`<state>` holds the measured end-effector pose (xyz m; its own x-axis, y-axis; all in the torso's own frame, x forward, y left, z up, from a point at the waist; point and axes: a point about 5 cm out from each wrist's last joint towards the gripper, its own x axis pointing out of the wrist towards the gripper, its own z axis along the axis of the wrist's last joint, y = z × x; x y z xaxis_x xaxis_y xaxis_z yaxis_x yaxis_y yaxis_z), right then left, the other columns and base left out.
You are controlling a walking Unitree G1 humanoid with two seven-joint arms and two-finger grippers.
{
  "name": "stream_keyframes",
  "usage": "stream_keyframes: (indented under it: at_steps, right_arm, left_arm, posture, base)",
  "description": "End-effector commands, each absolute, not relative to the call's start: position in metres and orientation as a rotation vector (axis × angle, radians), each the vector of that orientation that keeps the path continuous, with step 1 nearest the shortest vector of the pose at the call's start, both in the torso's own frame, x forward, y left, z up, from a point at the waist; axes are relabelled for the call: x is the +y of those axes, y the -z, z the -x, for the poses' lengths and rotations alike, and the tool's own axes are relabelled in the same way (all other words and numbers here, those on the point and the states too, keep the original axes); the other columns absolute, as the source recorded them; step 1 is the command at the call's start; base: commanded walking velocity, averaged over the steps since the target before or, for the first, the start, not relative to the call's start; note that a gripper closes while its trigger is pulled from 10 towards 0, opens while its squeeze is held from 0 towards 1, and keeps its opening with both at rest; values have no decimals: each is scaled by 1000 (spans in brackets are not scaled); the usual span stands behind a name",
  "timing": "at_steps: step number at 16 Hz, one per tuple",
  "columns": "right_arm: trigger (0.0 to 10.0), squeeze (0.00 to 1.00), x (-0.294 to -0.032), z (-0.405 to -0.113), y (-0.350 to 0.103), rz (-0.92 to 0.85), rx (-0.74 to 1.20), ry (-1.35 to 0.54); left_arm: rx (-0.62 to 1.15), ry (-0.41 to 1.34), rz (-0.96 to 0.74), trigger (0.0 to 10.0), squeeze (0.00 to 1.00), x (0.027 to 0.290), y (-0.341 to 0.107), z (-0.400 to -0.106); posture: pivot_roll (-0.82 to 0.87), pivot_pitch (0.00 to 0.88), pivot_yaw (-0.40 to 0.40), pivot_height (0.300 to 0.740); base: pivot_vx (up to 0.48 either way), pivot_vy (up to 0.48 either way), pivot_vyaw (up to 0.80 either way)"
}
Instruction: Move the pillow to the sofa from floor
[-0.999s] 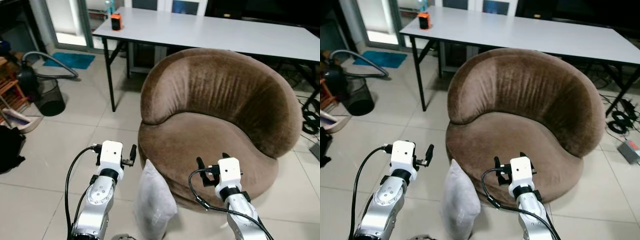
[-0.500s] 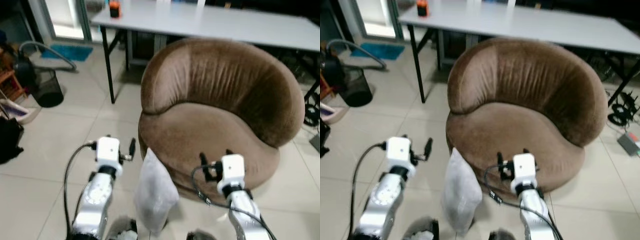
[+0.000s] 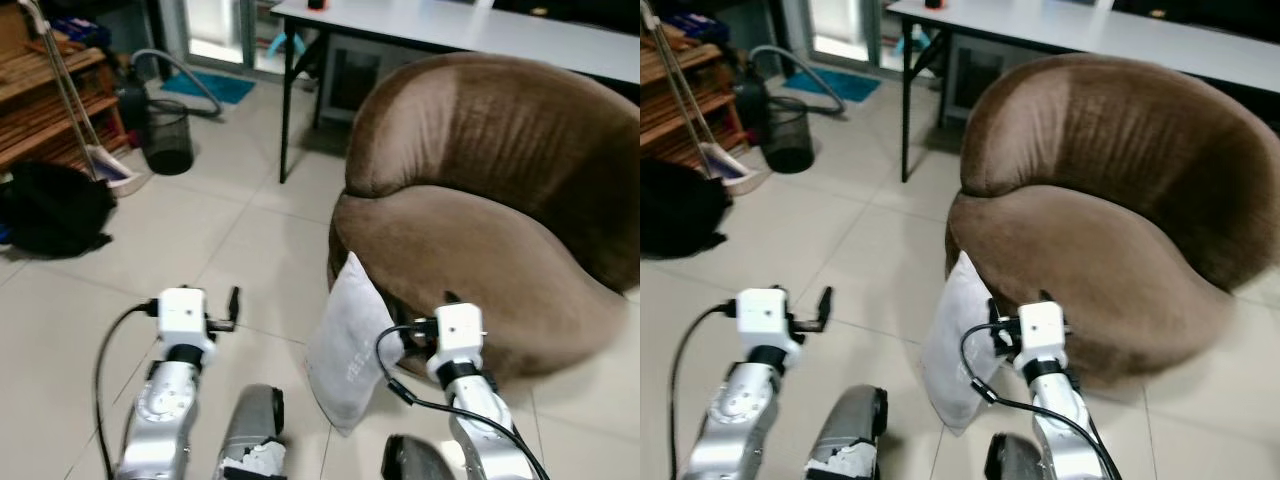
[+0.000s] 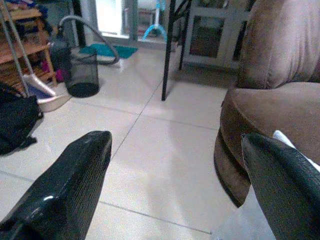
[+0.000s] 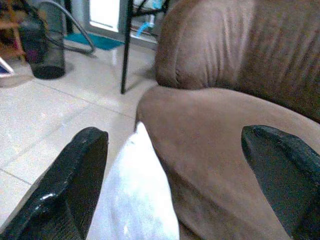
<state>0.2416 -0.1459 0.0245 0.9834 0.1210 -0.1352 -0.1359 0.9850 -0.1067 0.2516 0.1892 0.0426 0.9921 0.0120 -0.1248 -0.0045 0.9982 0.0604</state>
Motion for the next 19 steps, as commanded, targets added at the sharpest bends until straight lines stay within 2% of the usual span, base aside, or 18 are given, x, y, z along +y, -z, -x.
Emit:
stream_keyframes:
  at_steps: [1,12,19]
  right_arm:
    - [10000,0,-158,-239,-19,156,176,-105]
    - [10000,0,-159,-241,-22,162,152,-107]
    - [10000,0,-157,-237,-16,153,183,-132]
  left_arm:
    - [116,22,-61,10000,0,178,-44,-257]
    - [132,35,-71,10000,0,173,-41,-258]
    - [144,44,-94,10000,0,171,-39,-260]
  posture:
    - [105,1,-75,604]
    - [103,6,-78,604]
    - [98,0,-72,540]
  base:
    - [0,0,0]
    - [0,0,0]
    - [0,0,0]
